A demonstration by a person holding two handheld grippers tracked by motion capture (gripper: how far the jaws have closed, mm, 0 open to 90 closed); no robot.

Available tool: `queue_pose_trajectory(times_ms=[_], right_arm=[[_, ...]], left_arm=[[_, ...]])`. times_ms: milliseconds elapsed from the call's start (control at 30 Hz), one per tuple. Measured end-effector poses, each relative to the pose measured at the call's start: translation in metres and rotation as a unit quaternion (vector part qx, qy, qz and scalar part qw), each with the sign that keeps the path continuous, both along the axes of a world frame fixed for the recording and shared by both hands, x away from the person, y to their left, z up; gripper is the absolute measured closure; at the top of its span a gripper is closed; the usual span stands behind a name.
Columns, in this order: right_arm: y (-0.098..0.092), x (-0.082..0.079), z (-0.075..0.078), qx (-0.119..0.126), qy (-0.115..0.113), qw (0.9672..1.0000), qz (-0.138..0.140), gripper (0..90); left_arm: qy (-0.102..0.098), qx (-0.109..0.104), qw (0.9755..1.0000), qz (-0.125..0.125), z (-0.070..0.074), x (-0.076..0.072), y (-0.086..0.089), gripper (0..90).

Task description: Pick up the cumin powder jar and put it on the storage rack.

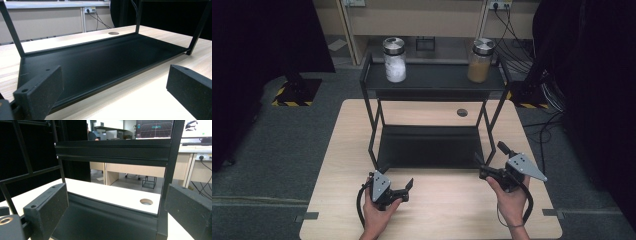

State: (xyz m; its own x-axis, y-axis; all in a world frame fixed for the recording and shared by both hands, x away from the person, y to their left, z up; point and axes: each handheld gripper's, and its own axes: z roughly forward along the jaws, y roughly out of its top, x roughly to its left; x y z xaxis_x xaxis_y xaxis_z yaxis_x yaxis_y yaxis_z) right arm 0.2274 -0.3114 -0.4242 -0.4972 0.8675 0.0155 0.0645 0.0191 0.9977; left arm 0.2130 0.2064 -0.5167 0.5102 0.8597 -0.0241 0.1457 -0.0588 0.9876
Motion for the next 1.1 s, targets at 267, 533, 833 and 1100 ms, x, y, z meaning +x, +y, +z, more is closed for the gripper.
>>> queue_pose_trajectory(times_ms=[267, 533, 833, 1100], right_arm=[[-0.001, -0.002, -0.011, 0.001, 0.015, 0.9999, -0.001, 5.2], [0.0, -0.003, -0.016, -0.002, 0.02, 0.9998, 0.0, 5.3], [0.0, -0.005, -0.024, -0.004, 0.031, 0.9995, 0.001, 5.2], [0.0, -0.006, -0.033, -0.004, 0.048, 0.9989, 0.003, 5.2]], left_arm=[[0.0, 0.0, 1.0, 0.0, 0.0, 0.0, 0.0, 0.3], [0.0, 0.0, 1.0, 0.0, 0.0, 0.0, 0.0, 0.3], [0.0, -0.001, 1.0, 0.0, 0.0, 0.0, 0.0, 0.3], [-0.001, 0.0, 1.0, 0.0, 0.0, 0.0, 0.0, 0.3]])
